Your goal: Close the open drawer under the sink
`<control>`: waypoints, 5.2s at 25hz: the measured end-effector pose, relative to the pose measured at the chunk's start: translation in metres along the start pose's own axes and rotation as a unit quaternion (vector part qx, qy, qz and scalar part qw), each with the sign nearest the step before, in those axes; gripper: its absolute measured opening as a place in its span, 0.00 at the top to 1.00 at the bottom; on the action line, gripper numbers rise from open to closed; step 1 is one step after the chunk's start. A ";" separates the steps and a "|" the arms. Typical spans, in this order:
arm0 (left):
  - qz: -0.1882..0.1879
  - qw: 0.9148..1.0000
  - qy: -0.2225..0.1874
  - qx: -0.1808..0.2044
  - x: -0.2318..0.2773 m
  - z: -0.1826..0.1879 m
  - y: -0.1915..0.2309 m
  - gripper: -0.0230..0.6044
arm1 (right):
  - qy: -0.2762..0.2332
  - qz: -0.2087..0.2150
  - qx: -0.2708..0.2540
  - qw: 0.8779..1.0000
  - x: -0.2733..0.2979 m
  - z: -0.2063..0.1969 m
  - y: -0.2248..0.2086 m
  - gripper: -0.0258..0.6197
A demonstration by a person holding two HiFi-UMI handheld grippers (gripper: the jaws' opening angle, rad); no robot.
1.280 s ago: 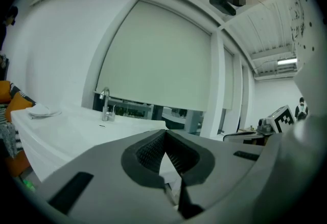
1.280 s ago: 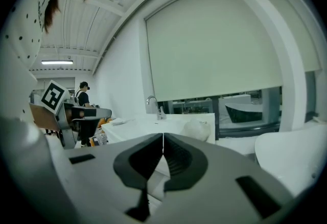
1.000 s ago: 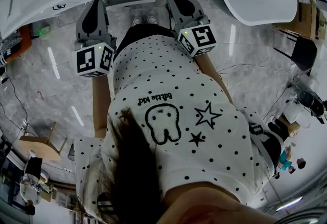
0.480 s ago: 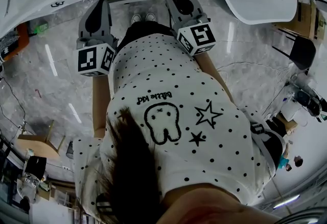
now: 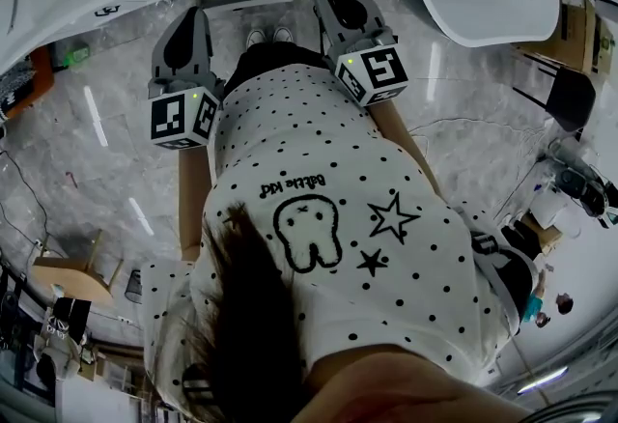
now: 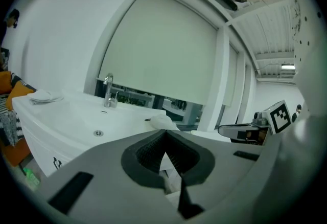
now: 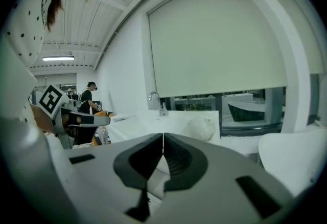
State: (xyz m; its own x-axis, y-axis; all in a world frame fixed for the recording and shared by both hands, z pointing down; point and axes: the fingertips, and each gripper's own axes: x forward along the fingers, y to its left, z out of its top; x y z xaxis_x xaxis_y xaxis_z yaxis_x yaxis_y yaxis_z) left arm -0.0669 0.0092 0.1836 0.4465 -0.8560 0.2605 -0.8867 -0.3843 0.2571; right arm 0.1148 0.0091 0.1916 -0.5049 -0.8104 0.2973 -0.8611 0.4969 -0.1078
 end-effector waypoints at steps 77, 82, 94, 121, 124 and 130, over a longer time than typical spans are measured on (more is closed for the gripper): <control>0.043 0.961 0.272 -0.016 0.120 -0.425 0.079 0.76 | 0.157 0.003 0.099 0.983 0.007 -0.170 0.044 0.94; 0.043 0.963 0.266 -0.017 0.133 -0.432 0.084 0.76 | 0.164 -0.007 0.107 0.981 0.005 -0.182 0.042 0.94; 0.053 0.964 0.261 -0.016 0.130 -0.435 0.084 0.77 | 0.170 -0.015 0.118 0.978 0.009 -0.189 0.044 0.94; 0.051 0.962 0.266 -0.021 0.140 -0.442 0.084 0.77 | 0.186 -0.034 0.132 0.973 0.011 -0.213 0.025 0.94; 0.056 0.963 0.262 -0.022 0.142 -0.437 0.086 0.77 | 0.186 -0.033 0.134 0.973 0.011 -0.211 0.026 0.94; 0.065 0.964 0.255 -0.026 0.147 -0.430 0.090 0.77 | 0.186 -0.032 0.134 0.973 0.008 -0.210 0.027 0.94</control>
State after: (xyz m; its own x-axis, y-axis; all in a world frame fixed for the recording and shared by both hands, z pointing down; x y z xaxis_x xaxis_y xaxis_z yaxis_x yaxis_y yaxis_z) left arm -0.0293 -0.0024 0.6455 0.3439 -0.6093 0.7145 -0.9381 -0.2560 0.2333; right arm 0.0999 0.0817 0.3904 -0.4367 -0.6433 0.6288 -0.8996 0.3106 -0.3070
